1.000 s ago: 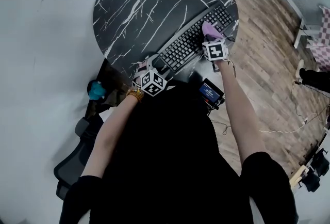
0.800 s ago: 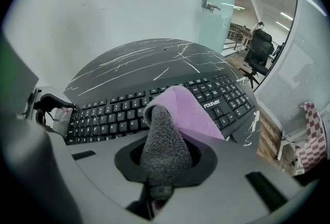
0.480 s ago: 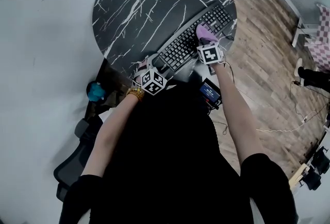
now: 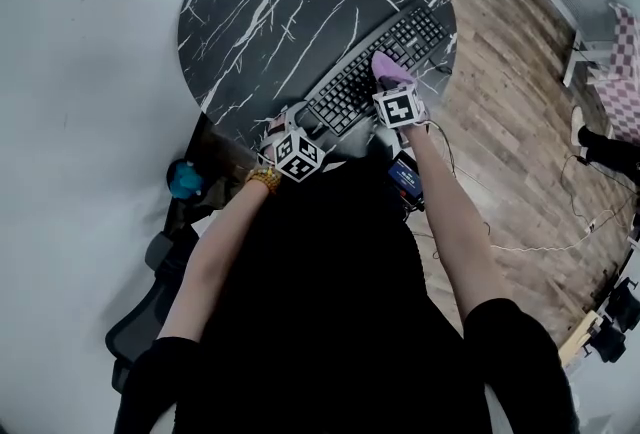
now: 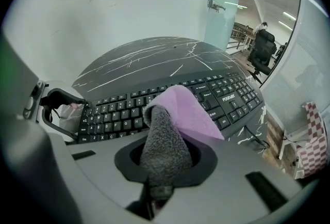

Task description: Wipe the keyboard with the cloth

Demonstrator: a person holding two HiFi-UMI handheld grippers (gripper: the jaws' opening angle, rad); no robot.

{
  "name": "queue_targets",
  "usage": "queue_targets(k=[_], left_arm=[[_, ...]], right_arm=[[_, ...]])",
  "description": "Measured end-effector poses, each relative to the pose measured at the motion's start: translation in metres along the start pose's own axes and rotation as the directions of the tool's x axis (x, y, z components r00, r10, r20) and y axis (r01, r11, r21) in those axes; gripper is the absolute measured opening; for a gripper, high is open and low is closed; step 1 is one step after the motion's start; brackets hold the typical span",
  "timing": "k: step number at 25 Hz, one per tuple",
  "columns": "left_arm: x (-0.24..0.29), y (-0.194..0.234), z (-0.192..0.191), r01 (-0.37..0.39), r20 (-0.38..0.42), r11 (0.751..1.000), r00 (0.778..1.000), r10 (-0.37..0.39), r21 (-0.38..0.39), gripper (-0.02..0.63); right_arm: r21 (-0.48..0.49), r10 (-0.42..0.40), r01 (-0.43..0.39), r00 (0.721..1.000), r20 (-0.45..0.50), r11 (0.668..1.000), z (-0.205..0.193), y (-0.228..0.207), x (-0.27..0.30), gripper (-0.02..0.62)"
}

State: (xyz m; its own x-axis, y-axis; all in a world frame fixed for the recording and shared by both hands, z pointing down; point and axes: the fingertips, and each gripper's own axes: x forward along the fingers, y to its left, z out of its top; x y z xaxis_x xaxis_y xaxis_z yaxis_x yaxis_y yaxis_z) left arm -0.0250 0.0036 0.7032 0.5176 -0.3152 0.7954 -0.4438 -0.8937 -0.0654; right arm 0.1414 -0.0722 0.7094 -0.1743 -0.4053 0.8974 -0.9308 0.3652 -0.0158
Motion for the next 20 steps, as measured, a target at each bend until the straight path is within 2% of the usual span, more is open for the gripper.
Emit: queue_targets(k=[7, 11, 15, 20], left_arm=[[0.001, 0.000, -0.001, 0.000, -0.002, 1.000, 1.000, 0.000, -0.002, 0.333], [0.002, 0.001, -0.002, -0.002, 0.001, 1.000, 1.000, 0.002, 0.004, 0.333], [0.002, 0.000, -0.002, -0.003, 0.007, 1.000, 1.000, 0.003, 0.006, 0.333], [0.001, 0.000, -0.002, -0.005, 0.006, 1.000, 1.000, 0.005, 0.008, 0.333]], right_arm=[[0.001, 0.018, -0.018, 1.000, -0.007, 1.000, -0.004, 0.018, -0.001, 0.063], [0.020, 0.064, -0.064, 0.998, -0.018, 0.998, -0.007, 0.040, -0.001, 0.063], [0.001, 0.107, -0.107, 0.993, -0.059, 0.994, -0.015, 0.065, -0.003, 0.063], [-0.042, 0.120, -0.125, 0.988, -0.098, 0.991, -0.019, 0.082, -0.006, 0.063]])
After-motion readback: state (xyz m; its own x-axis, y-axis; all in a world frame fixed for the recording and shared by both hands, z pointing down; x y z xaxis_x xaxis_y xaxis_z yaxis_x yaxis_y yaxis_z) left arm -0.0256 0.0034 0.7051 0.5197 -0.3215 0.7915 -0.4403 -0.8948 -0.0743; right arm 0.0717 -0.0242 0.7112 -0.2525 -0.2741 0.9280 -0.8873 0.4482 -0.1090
